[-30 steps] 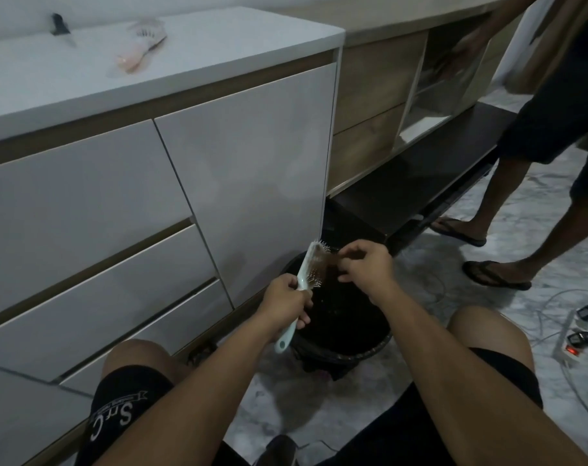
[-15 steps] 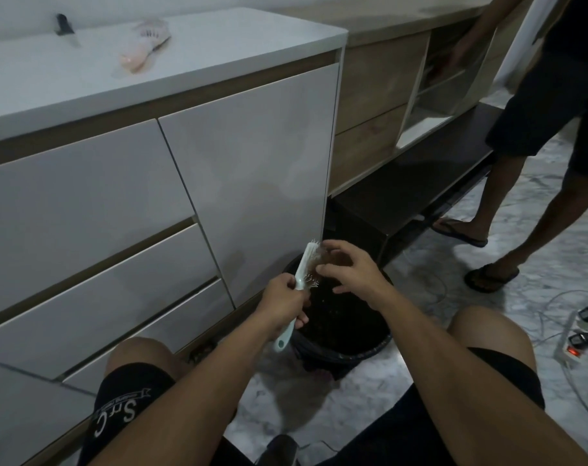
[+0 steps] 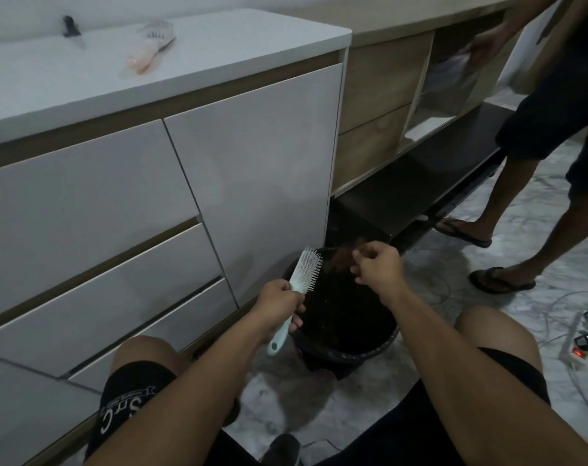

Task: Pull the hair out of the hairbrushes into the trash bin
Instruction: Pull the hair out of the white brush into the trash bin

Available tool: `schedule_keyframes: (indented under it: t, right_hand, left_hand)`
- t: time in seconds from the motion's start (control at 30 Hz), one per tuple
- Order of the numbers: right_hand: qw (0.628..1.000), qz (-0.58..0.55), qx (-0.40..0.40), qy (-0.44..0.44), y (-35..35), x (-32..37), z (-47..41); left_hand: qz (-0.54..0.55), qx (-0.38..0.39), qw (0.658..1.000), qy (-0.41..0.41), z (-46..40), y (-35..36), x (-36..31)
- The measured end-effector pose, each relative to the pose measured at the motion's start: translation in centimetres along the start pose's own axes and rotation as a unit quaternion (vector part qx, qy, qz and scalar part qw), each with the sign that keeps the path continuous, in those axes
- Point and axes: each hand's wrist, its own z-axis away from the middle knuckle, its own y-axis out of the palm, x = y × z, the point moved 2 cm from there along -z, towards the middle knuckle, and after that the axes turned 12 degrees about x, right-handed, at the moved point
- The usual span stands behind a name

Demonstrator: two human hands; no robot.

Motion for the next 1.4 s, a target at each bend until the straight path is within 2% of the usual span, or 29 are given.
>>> schedule_keyframes:
  t: [0.1, 0.23, 0.43, 0.57, 0.77, 0.83, 1.0, 1.27, 1.33, 1.4]
  right_hand:
    - [0.996, -0.045, 0.082, -0.001, 1.3, 0.4, 0.7]
    - [0.989, -0.043, 0.139, -0.019, 2.3, 1.1, 1.7]
    - [0.985, 0.063, 0.138, -0.078, 2.8, 0.9, 2.4]
    - [0.987, 0.058, 0.130, -0.080, 2.6, 1.0, 2.4]
    - [0.983, 0.032, 0.169, -0.068, 2.6, 1.3, 2.6]
    - [0.986, 0.014, 0.156, -0.055, 2.4, 1.2, 2.4]
    - [0.995, -0.077, 0.063, 0.007, 1.2, 0.7, 1.2]
    - [0.978, -0.203, -0.014, 0.055, -0.2, 0.9, 1.0]
    - [0.978, -0.204, -0.007, 0.042, -0.5, 1.1, 1.0]
    - [0.986, -0.154, 0.057, -0.001, -0.4, 1.5, 1.5]
  left_hand:
    - [-0.006, -0.009, 1.000, 0.003, -0.3, 0.2, -0.1]
    - [-0.020, -0.007, 1.000, 0.007, -0.6, 0.5, -0.4]
    - [-0.026, 0.014, 0.999, 0.013, -0.1, 1.0, -0.8]
    - [-0.048, 0.009, 0.999, 0.007, 0.6, 0.7, -1.3]
    - [-0.070, -0.036, 0.996, 0.028, 0.5, 0.6, -1.8]
    - [-0.074, -0.040, 0.996, 0.030, 0.4, 0.5, -1.8]
    - [-0.070, -0.056, 0.996, 0.026, 0.3, 0.0, -1.4]
    - [-0.048, -0.056, 0.997, 0.020, 0.2, -0.1, -1.5]
    - [-0.039, -0.053, 0.998, 0.021, 0.2, 0.0, -1.6]
    - [-0.032, -0.050, 0.998, 0.023, 0.2, 0.2, -1.9]
